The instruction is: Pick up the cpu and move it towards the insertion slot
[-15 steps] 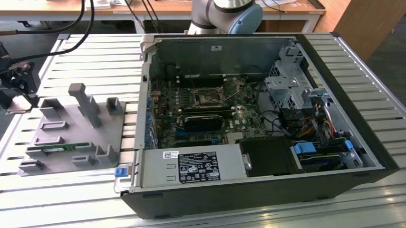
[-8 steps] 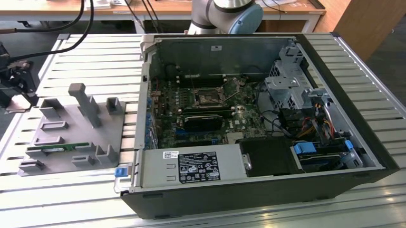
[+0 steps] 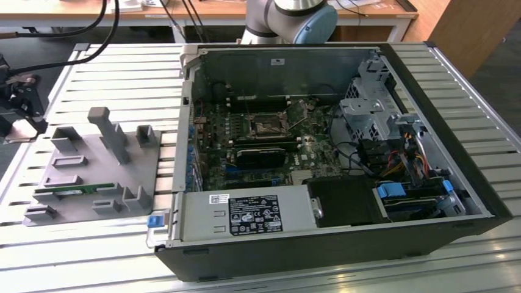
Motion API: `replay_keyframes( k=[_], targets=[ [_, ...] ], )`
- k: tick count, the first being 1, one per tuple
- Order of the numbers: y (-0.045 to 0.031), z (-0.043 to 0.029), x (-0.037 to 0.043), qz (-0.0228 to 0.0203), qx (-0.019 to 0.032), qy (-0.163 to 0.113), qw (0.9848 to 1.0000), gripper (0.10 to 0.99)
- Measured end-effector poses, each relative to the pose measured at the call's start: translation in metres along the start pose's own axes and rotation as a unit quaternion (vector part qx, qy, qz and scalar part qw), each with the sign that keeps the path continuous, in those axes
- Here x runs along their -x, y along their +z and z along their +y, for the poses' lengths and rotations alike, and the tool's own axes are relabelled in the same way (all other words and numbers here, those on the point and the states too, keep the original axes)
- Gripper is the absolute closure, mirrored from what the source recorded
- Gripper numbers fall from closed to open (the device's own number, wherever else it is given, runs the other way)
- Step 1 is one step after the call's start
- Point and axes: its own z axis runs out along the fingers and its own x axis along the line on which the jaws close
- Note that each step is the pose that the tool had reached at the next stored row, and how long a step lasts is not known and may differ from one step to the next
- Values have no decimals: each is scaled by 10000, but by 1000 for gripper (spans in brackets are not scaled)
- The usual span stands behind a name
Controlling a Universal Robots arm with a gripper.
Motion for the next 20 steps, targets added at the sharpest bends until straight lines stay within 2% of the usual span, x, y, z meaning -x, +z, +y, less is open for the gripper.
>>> replay_keyframes(
  k=[20],
  targets=[
    [-105, 4, -1, 0, 0, 0, 10000, 545]
  ],
)
